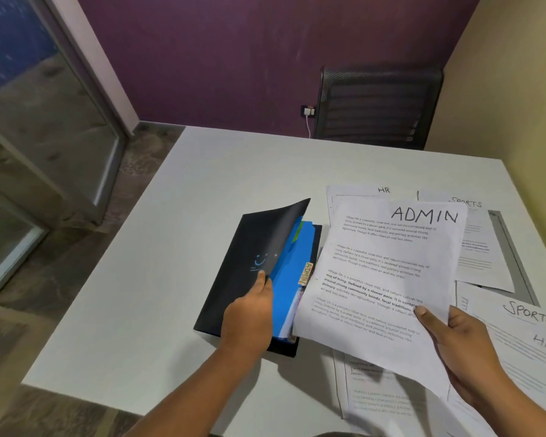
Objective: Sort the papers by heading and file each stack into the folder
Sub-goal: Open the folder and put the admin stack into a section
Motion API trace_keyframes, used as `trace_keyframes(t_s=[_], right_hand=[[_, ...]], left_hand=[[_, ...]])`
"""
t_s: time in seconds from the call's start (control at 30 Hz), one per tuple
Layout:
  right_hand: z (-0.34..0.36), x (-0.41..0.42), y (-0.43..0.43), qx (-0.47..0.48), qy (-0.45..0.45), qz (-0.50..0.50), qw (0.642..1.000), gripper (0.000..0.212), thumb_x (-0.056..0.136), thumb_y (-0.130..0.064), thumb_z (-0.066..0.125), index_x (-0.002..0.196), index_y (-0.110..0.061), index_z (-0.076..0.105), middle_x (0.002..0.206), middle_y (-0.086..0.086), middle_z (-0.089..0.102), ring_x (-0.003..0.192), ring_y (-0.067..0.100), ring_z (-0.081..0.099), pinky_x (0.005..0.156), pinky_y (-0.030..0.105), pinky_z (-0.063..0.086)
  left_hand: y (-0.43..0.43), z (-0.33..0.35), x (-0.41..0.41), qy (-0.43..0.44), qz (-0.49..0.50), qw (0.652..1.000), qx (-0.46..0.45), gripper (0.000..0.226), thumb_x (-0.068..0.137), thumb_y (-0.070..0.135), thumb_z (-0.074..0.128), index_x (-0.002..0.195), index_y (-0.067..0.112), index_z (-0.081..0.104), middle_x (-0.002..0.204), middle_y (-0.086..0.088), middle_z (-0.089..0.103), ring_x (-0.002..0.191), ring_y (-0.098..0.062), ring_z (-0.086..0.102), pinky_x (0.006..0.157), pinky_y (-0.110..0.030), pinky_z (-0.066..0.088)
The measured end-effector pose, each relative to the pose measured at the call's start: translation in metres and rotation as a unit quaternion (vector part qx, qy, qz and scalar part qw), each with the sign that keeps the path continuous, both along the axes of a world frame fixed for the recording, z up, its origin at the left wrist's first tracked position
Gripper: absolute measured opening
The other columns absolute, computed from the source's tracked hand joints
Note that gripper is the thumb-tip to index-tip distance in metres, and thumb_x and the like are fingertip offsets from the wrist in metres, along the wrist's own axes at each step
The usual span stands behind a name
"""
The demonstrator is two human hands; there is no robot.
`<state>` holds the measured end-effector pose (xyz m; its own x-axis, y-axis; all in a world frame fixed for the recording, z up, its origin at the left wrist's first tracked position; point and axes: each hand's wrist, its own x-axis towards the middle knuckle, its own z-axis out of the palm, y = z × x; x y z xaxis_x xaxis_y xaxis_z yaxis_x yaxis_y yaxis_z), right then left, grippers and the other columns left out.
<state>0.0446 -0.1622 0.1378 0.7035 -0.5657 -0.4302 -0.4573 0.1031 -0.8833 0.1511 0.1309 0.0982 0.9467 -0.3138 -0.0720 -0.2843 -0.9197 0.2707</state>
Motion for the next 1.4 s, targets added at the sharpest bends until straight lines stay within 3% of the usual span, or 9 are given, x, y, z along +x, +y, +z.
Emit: trace_keyframes(t_s=[0.07,0.13,0.23,0.33,0.57,0.73,0.9,1.27,1.4], right_hand=[[0.002,0.011,0.005,-0.022,-0.001,0.016,1.000,0.013,0.091,-0.015,0.068,0.101,-0.011,0.075,0.093,0.008,0.078,0.087,0.030,0.074,0.087,0.051,0.057],[0.003,0.023,0.013,-0.068,-0.003,0.036,0.997,0.012,0.091,-0.016,0.068,0.098,-0.010,0.075,0.084,0.006,0.078,0.070,0.020,0.072,0.068,0.037,0.057],[0.004,0.042,0.026,-0.137,-0.004,0.072,0.988,0.014,0.092,-0.017,0.067,0.082,-0.011,0.073,0.067,0.001,0.071,0.043,0.003,0.057,0.048,0.022,0.037],[0.003,0.058,0.037,-0.168,0.004,0.097,0.981,0.016,0.093,-0.019,0.066,0.080,-0.012,0.071,0.071,0.001,0.071,0.055,0.011,0.062,0.048,0.022,0.037],[0.000,0.078,0.054,-0.223,0.024,0.100,0.969,0.016,0.094,-0.021,0.063,0.090,-0.009,0.073,0.077,0.004,0.071,0.072,0.023,0.066,0.057,0.025,0.044],[0.008,0.080,0.059,-0.274,0.028,0.134,0.952,0.032,0.094,-0.017,0.060,0.062,-0.014,0.061,0.056,0.002,0.060,0.055,0.022,0.054,0.049,0.027,0.036],[0.012,0.083,0.074,-0.279,0.038,0.181,0.942,0.042,0.094,-0.017,0.059,0.053,-0.016,0.049,0.047,-0.005,0.047,0.045,0.010,0.039,0.042,0.020,0.025],[0.019,0.095,0.072,-0.271,0.098,0.213,0.934,0.025,0.091,-0.017,0.063,0.071,-0.002,0.063,0.063,0.005,0.060,0.053,0.015,0.051,0.047,0.024,0.035],[0.019,0.109,0.083,-0.263,0.095,0.245,0.928,0.016,0.093,-0.022,0.063,0.090,-0.007,0.068,0.084,0.006,0.071,0.069,0.017,0.062,0.051,0.021,0.041]], left_hand=[[-0.002,0.005,-0.001,0.052,0.004,0.998,-0.037,0.067,0.076,0.002,0.067,0.141,0.010,0.050,0.153,-0.002,0.042,0.079,-0.031,0.070,0.069,-0.034,0.058],[-0.005,0.010,-0.003,0.082,0.002,0.995,-0.050,0.068,0.092,0.008,0.052,0.154,0.015,0.026,0.163,0.004,0.015,0.107,-0.029,0.063,0.093,-0.034,0.051],[-0.011,0.019,-0.003,0.111,0.032,0.989,-0.096,0.067,0.097,0.009,0.044,0.156,0.019,0.014,0.165,0.008,0.006,0.122,-0.021,0.053,0.099,-0.026,0.044],[-0.014,0.023,-0.003,0.137,0.049,0.979,-0.142,0.063,0.101,0.012,0.040,0.156,0.021,0.012,0.164,0.010,0.007,0.131,-0.017,0.045,0.096,-0.021,0.045],[-0.014,0.021,-0.008,0.105,0.054,0.979,-0.163,0.060,0.101,0.012,0.042,0.155,0.019,0.017,0.163,0.006,0.014,0.132,-0.016,0.045,0.102,-0.021,0.043],[-0.010,0.021,-0.009,0.087,0.054,0.980,-0.168,0.061,0.100,0.011,0.044,0.155,0.019,0.018,0.163,0.007,0.016,0.135,-0.013,0.042,0.104,-0.018,0.038],[-0.012,0.021,-0.010,0.093,0.061,0.976,-0.187,0.062,0.098,0.005,0.041,0.155,0.020,0.020,0.163,0.008,0.017,0.134,-0.014,0.043,0.103,-0.018,0.038],[-0.019,0.029,-0.012,0.109,0.076,0.976,-0.170,0.063,0.100,0.014,0.045,0.156,0.023,0.016,0.163,0.009,0.015,0.126,-0.013,0.050,0.093,-0.019,0.048],[-0.022,0.030,-0.013,0.137,0.080,0.972,-0.174,0.068,0.101,0.021,0.047,0.156,0.027,0.008,0.154,0.010,0.029,0.106,-0.007,0.048,0.084,-0.019,0.054]])
